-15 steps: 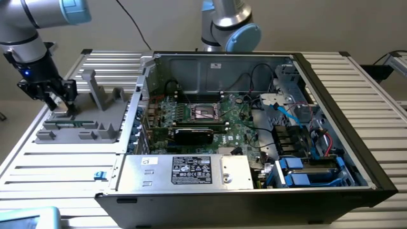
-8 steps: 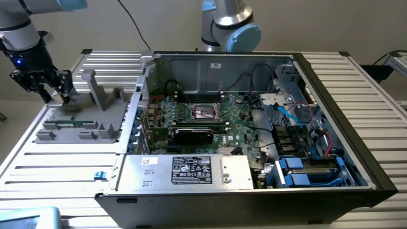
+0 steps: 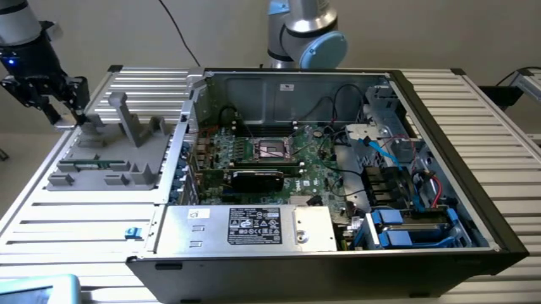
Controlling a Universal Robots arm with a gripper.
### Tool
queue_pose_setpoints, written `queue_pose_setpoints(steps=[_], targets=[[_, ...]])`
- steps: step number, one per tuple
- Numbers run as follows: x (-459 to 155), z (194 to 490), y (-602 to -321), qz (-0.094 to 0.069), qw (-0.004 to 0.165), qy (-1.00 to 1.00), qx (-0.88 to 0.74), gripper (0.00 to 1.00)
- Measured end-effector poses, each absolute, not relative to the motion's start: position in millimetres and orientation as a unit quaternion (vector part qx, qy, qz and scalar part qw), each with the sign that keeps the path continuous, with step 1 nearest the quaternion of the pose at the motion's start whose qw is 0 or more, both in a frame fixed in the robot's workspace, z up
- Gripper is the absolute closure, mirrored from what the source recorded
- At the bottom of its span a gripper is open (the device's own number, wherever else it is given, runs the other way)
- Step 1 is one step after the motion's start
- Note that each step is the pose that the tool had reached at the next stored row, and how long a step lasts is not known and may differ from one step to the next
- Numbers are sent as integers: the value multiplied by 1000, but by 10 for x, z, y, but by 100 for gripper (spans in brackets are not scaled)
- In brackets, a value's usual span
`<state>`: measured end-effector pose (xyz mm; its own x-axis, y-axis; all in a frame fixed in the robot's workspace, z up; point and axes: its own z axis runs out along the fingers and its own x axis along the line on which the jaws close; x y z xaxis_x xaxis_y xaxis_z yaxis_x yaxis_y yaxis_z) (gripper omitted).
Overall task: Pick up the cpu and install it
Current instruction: 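Pick up the cpu and move it towards the insertion slot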
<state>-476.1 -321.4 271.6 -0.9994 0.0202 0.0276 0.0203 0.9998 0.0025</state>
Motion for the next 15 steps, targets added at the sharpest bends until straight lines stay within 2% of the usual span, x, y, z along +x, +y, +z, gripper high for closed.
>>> queue_pose_setpoints(steps=[15], targets=[[-4681, 3391, -3215, 0, 16, -1000, -12, 45]])
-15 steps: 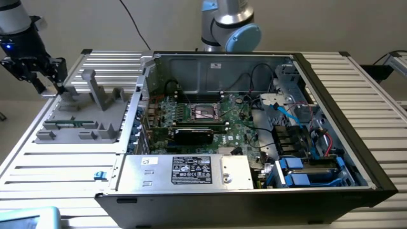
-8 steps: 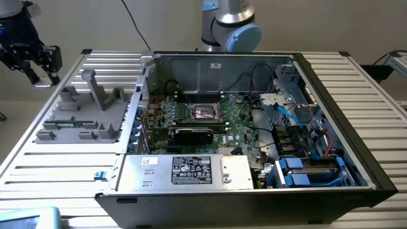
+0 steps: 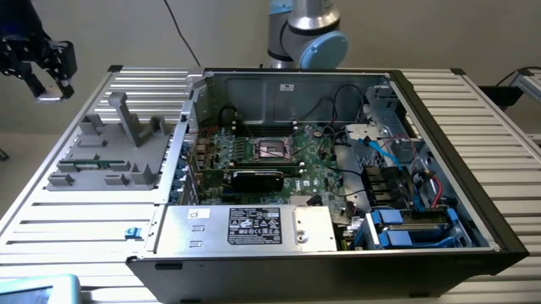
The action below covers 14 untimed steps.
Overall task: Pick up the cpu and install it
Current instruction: 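Pick up the cpu and move it towards the insertion slot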
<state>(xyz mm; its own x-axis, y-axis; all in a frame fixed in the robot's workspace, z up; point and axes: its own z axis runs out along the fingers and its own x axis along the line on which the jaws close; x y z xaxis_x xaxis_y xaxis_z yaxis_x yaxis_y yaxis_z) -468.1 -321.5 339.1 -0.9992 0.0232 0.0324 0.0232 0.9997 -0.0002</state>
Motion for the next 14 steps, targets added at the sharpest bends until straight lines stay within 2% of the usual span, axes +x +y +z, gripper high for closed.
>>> queue_pose_setpoints(steps=[6, 14], targets=[[-4612, 3648, -3214, 0, 17, -1000, -12, 45], [-4478, 3808, -3215, 0, 17, -1000, -12, 45]])
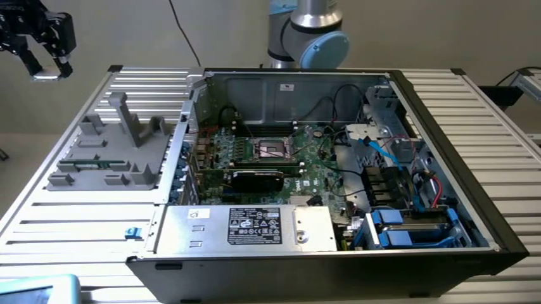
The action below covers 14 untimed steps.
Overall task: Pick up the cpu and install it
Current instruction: 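Pick up the cpu and move it towards the insertion slot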
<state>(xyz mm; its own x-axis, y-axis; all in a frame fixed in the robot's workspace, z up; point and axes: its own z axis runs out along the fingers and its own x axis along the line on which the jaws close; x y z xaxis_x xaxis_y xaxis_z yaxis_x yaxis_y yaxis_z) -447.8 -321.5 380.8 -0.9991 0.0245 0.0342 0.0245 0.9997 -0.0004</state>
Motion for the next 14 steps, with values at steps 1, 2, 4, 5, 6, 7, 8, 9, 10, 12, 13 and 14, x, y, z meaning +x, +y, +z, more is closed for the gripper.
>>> queue_pose_setpoints(steps=[1, 2, 4, 5, 6, 7, 8, 9, 10, 12, 13, 14], targets=[[-4460, 3812, -3214, 0, 17, -1000, -12, 45], [-4442, 3814, -3214, 0, 17, -1000, -12, 45], [-4409, 3817, -3215, 0, 18, -1000, -12, 45], [-4393, 3817, -3214, 0, 18, -1000, -12, 45], [-4382, 3817, -3214, 0, 18, -1000, -12, 45], [-4380, 3817, -3214, 0, 18, -1000, -12, 45], [-4380, 3817, -3214, 0, 18, -1000, -12, 45], [-4380, 3817, -3214, 0, 18, -1000, -12, 45], [-4380, 3817, -3214, 0, 18, -1000, -12, 45], [-4375, 3818, -3215, 0, 18, -1000, -12, 45], [-4356, 3818, -3215, 0, 18, -1000, -12, 45], [-4331, 3819, -3215, 0, 18, -1000, -12, 45]])
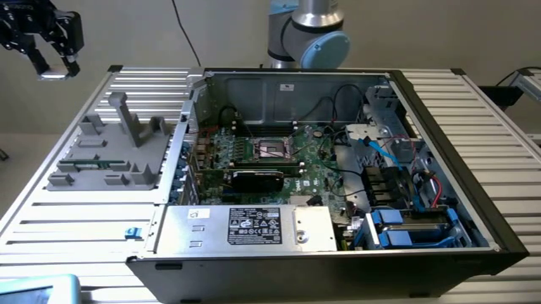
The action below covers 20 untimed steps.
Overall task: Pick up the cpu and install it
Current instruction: 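Pick up the cpu and move it towards the insertion slot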
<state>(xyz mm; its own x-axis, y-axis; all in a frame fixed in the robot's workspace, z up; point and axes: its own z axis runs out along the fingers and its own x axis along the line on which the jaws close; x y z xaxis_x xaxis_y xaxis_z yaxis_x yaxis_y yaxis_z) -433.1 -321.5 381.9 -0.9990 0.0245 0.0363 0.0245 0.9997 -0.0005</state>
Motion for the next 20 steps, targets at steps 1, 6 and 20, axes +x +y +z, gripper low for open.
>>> queue_pose_setpoints(steps=[1, 6, 20], targets=[[-4300, 3819, -3214, 0, 18, -1000, -12, 45], [-4120, 3831, -3214, 0, 20, -1000, -12, 45], [-3604, 3845, -3215, 0, 22, -1000, -12, 45]])
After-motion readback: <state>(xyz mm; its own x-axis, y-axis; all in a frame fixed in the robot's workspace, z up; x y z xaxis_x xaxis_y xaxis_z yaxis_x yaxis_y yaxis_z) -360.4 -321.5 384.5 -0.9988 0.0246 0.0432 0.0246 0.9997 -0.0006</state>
